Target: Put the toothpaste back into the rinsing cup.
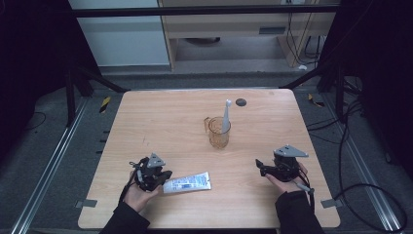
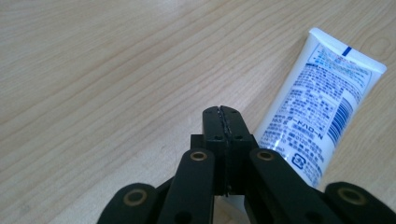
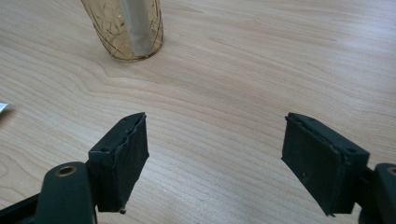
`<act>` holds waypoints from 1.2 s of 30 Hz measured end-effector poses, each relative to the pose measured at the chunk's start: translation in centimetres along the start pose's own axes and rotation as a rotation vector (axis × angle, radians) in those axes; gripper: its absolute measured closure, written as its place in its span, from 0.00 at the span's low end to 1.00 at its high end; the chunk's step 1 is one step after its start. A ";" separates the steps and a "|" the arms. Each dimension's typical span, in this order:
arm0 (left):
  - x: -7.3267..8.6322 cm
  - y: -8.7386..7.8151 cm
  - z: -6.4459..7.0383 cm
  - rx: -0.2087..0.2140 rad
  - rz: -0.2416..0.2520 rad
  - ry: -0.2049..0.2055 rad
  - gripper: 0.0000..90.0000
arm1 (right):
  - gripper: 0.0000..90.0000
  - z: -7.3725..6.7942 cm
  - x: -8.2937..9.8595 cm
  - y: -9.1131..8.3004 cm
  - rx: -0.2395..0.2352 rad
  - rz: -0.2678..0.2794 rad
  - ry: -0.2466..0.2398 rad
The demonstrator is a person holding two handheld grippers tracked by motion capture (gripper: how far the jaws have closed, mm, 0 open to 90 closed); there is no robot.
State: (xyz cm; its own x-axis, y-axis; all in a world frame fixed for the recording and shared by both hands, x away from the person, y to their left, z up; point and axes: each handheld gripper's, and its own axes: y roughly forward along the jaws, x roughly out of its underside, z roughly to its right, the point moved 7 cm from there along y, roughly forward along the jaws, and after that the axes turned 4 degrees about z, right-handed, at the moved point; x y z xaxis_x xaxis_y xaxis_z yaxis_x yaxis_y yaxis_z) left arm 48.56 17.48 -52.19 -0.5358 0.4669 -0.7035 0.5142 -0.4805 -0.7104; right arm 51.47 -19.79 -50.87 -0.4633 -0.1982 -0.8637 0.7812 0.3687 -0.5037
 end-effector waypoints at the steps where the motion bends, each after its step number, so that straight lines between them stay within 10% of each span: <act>1: 0.0 0.0 0.0 0.000 0.000 0.000 1.00 | 0.25 0.0 0.0 0.0 -0.001 -0.001 0.002; 23: 1.6 -0.8 2.3 0.018 -0.040 0.024 1.00 | 0.25 0.1 0.3 0.0 0.000 -0.006 0.001; 36: -1.7 -1.8 2.6 0.003 0.047 0.011 0.76 | 0.24 0.6 0.2 -0.2 0.012 -0.004 0.010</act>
State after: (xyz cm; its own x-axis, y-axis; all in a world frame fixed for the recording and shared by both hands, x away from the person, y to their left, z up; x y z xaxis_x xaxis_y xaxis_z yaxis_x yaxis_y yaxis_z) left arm 46.80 15.68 -49.69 -0.5033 0.4518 -0.7366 0.5369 -0.5044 -0.6762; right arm 51.47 -20.45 -51.01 -0.4701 -0.1906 -0.8618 0.7846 0.3569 -0.5070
